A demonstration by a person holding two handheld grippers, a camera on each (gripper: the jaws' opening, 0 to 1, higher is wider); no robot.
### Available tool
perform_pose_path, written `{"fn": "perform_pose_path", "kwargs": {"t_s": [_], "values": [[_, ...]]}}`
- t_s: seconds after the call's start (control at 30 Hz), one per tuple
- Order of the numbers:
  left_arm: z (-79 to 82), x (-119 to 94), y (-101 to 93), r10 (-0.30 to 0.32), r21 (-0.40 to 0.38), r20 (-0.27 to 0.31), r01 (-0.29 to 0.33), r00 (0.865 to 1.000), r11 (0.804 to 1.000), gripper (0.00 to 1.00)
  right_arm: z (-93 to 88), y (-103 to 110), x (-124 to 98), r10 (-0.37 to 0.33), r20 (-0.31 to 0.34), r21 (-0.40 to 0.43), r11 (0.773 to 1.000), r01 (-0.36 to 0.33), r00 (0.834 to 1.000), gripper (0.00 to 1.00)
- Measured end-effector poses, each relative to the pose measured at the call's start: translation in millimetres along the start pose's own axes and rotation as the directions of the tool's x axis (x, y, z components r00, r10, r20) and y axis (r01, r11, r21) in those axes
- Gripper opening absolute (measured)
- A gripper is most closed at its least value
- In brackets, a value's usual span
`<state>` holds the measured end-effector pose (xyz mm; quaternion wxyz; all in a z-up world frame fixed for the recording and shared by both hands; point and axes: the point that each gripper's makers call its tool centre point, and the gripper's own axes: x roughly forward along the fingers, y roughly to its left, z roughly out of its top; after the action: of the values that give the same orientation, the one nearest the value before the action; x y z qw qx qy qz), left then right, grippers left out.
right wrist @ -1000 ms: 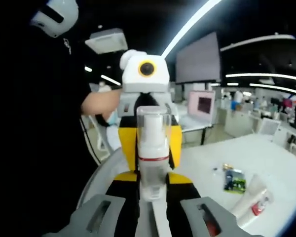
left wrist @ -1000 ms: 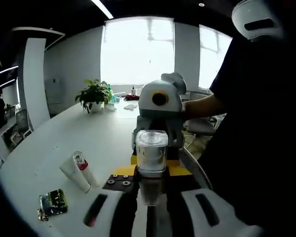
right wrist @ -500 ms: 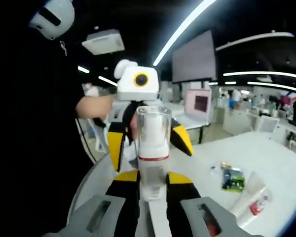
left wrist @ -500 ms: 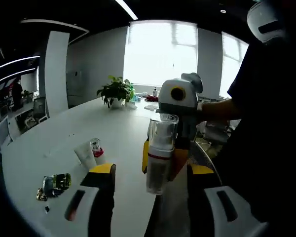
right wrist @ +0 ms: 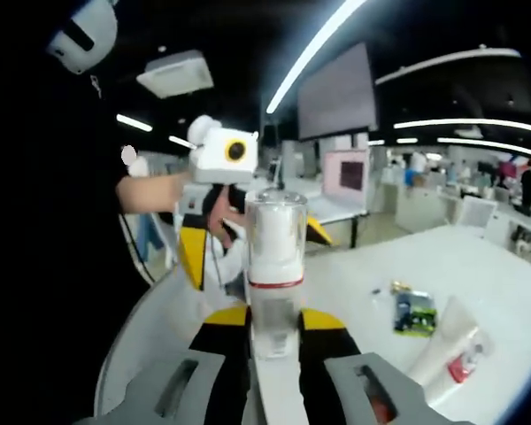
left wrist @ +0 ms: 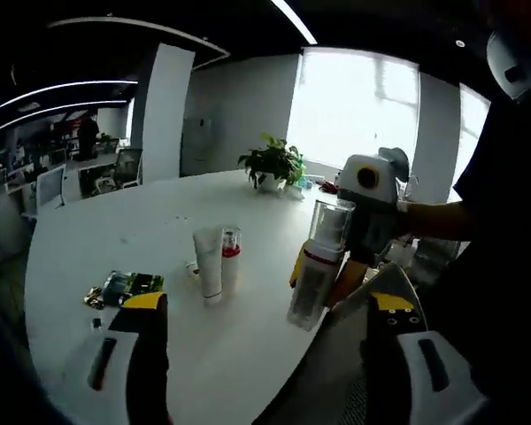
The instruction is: Arrange the skincare products in the storage area until every visible bottle or jar stands upright without overlapping.
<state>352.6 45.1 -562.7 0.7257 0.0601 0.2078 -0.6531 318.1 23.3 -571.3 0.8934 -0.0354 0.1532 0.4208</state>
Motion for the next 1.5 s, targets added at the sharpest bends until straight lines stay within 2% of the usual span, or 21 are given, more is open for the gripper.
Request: {"fn": "perform_pose_path", "kwargs": {"t_s": [0.13, 0.17, 0.23, 0.3, 0.4, 0.5, 0.6, 0.77, 0.9, 1.07, 1.13, 1.17, 1.23, 1.33, 1.37, 1.5], "values": [[-15.3, -1, 6.7, 0.049, -0.015, -0.03, -0.049, 0.998, 0.999, 0.91, -3.7, -6, 0, -0.011, -0.004, 0.01, 1.0, 0.011, 1.0, 0.11], [-17.7, -2, 9.0, 0.069, -0.044, -0.031, -0.071, 0.997, 0.997, 0.91, -4.9, -8, 0, -0.016, -0.005, 0.011, 1.0, 0.016, 1.0, 0.11], [-15.9, -3, 11.0, 0.089, -0.096, 0.0, -0.088, 0.996, 0.991, 0.93, -8.2, -11, -1, -0.026, -0.007, 0.014, 1.0, 0.026, 1.0, 0.11], [-18.2, -4, 12.5, 0.106, -0.111, 0.004, -0.105, 0.994, 0.988, 0.96, -11.5, -14, -1, -0.034, -0.007, 0.022, 0.999, 0.034, 0.999, 0.11], [-26.8, -3, 14.0, 0.125, -0.123, -0.016, -0.126, 0.992, 0.984, 0.99, -15.8, -20, -3, -0.062, -0.007, 0.033, 0.997, 0.062, 0.998, 0.11], [-41.5, -3, 16.4, 0.147, -0.139, -0.059, -0.154, 0.987, 0.978, 0.99, -19.9, -23, -5, -0.083, -0.007, 0.042, 0.996, 0.083, 0.997, 0.11], [-48.2, -4, 17.9, 0.165, -0.163, -0.06, -0.172, 0.985, 0.971, 0.99, -27.3, -31, -7, -0.117, -0.026, 0.049, 0.992, 0.118, 0.993, 0.11], [-52.5, -5, 21.2, 0.197, -0.141, -0.055, -0.203, 0.979, 0.969, 0.99, -28.1, -39, -10, -0.154, -0.029, 0.053, 0.986, 0.155, 0.988, 0.11], [-63.2, -6, 40.5, 0.293, -0.073, -0.051, -0.296, 0.955, 0.952, 0.99, -36.9, -52, -9, -0.191, -0.038, 0.035, 0.981, 0.192, 0.981, 0.11], [-73.1, -6, 49.5, 0.347, -0.069, -0.052, -0.35, 0.936, 0.934, 0.99, -50.9, -63, -7, -0.211, -0.06, 0.014, 0.977, 0.212, 0.976, 0.11], [-69.9, -9, 57.2, 0.39, -0.076, -0.008, -0.389, 0.921, 0.918, 0.99, -56.3, -67, -7, -0.214, -0.066, 0.006, 0.977, 0.215, 0.975, 0.11], [-68.0, -12, 63.5, 0.419, -0.091, 0.021, -0.415, 0.908, 0.905, 0.99, -60.2, -70, -7, -0.224, -0.075, 0.001, 0.975, 0.224, 0.972, 0.11], [-67.5, -12, 71.6, 0.425, -0.103, 0.027, -0.42, 0.905, 0.901, 0.99, -67.4, -77, -8, -0.244, -0.091, -0.007, 0.97, 0.245, 0.965, 0.11], [-66.3, -8, 85.3, 0.443, -0.07, 0.038, -0.44, 0.896, 0.895, 0.99, -77.6, -85, -7, -0.264, -0.098, 0.007, 0.964, 0.266, 0.959, 0.11], [-67.1, -7, 87.8, 0.445, -0.072, 0.033, -0.442, 0.895, 0.894, 0.99, -82.1, -91, -6, -0.281, -0.104, 0.009, 0.959, 0.283, 0.954, 0.11], [-65.0, -6, 88.1, 0.447, -0.122, 0.067, -0.438, 0.892, 0.891, 0.99, -94.1, -101, -4, -0.276, -0.117, 0.0, 0.961, 0.278, 0.954, 0.11]]}}
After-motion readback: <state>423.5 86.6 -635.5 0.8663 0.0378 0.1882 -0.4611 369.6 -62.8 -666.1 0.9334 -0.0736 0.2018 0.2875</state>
